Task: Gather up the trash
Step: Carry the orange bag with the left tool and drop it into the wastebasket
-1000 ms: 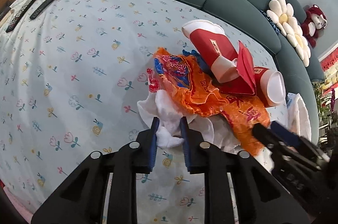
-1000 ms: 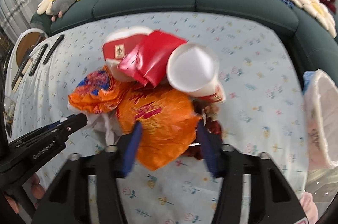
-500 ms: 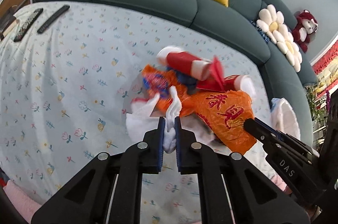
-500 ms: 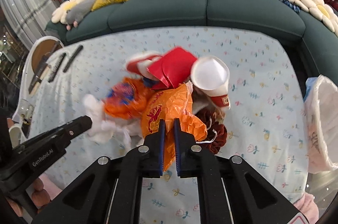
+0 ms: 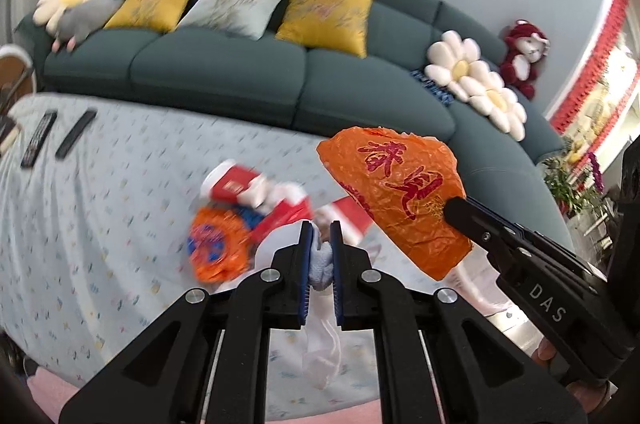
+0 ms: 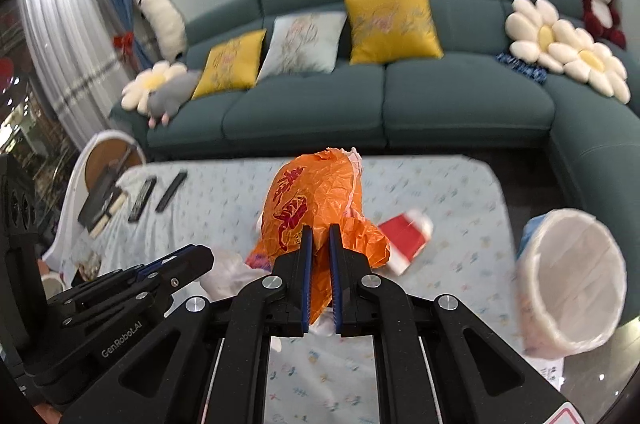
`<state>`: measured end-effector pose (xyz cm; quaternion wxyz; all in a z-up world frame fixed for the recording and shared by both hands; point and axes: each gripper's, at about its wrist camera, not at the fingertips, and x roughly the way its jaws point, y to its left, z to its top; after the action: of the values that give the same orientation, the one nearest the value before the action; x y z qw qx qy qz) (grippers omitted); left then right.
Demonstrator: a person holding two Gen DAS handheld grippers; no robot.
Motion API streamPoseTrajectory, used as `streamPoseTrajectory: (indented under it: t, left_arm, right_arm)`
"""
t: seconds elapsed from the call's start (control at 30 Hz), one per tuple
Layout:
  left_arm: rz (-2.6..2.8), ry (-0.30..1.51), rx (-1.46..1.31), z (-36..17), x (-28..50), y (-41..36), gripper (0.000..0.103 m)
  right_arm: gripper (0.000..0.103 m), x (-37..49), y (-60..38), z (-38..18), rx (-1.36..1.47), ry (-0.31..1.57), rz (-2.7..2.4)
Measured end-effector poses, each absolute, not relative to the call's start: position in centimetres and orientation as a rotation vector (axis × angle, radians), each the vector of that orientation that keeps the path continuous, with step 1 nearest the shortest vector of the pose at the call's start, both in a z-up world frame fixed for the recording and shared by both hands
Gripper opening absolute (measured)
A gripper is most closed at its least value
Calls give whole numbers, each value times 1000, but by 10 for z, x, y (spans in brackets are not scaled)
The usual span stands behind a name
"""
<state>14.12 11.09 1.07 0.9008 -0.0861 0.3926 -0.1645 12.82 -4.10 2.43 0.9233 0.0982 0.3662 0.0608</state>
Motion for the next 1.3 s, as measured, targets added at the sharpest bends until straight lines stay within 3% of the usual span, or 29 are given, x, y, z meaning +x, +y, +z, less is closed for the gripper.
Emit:
streamPoseTrajectory:
  t: [0.47, 0.97, 1.3]
  left_arm:
    - [-551, 729, -121, 71, 130, -30, 8]
    - [-708, 799, -55, 48, 134, -174, 9]
    - [-758, 847, -31, 21, 145, -222, 9]
  right_arm:
    - [8, 80, -185, 71, 265, 620, -96]
    - [8, 48, -314, 16, 372, 684, -307]
    - [8, 50, -351, -18, 414, 743, -350]
